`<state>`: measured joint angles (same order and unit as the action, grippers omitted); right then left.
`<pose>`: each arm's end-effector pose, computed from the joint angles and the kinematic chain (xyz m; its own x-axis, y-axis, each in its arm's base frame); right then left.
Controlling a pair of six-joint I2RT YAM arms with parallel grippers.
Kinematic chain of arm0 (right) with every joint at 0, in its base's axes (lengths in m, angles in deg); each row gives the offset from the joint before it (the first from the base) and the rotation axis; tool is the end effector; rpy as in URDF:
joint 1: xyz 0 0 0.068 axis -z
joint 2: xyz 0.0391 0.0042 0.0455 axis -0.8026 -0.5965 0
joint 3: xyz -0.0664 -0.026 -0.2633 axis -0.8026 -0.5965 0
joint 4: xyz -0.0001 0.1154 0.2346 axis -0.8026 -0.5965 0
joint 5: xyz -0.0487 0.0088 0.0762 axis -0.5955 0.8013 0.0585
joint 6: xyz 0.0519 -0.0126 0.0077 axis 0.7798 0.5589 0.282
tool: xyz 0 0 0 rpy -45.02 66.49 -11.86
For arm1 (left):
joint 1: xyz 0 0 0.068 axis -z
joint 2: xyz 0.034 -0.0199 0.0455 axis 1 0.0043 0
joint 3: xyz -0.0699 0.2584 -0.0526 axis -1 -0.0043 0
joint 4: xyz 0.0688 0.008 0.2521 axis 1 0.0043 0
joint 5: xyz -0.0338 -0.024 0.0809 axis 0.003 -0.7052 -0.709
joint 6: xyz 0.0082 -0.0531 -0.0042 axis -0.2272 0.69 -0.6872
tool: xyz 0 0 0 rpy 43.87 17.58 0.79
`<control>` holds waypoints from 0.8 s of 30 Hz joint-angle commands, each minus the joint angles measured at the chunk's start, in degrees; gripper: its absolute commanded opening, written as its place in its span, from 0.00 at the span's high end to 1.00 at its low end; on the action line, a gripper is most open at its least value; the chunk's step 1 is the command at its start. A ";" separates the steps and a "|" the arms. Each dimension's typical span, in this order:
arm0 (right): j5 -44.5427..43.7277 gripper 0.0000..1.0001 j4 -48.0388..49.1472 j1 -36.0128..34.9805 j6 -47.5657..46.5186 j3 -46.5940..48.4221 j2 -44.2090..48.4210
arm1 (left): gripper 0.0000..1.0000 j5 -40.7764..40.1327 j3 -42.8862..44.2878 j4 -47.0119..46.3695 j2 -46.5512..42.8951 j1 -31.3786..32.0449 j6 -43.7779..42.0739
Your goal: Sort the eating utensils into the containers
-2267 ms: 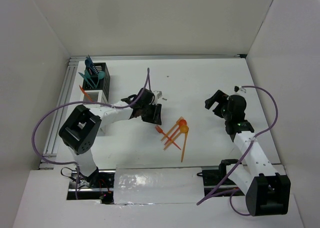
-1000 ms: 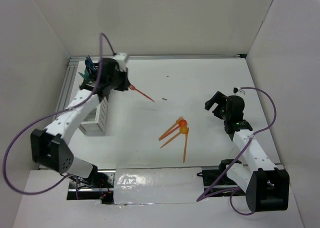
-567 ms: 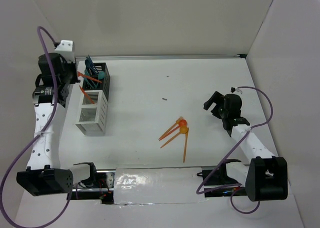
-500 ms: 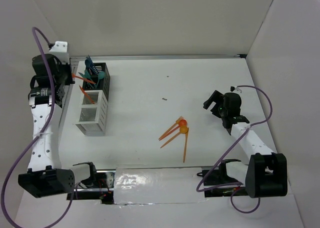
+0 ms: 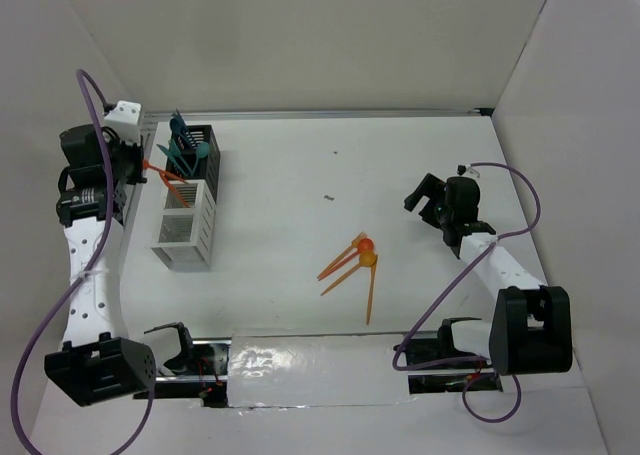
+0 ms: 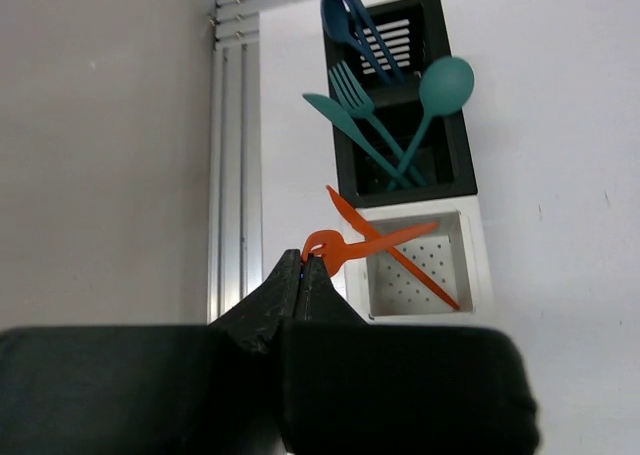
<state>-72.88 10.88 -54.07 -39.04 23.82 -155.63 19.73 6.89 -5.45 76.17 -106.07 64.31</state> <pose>0.2555 0.0035 0.2120 -0.4973 0.4995 -0.7094 0.2653 0.8660 0.4237 0.2350 0.0645 0.4130 -0.3441 0.1443 -0.9278 -0.0932 0.9780 0.1867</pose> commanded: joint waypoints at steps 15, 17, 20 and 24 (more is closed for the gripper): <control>0.43 0.01 2.65 0.43 -0.58 2.62 0.28 | 0.96 10.80 -2.99 -3.46 3.44 -0.12 -7.93; 0.43 0.01 2.65 0.34 -0.75 3.14 0.19 | 0.97 12.04 0.42 -0.47 4.85 0.06 -9.59; 0.43 0.01 2.65 0.34 -0.40 3.14 -0.42 | 0.98 13.27 2.10 4.10 6.43 0.06 -12.41; 1.05 0.01 2.65 0.43 -0.14 3.76 -2.00 | 0.98 13.45 5.28 8.51 8.28 0.14 -14.08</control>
<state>-72.10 10.92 -54.07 -39.01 24.57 -156.66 30.76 9.14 -0.01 84.21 -106.11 53.12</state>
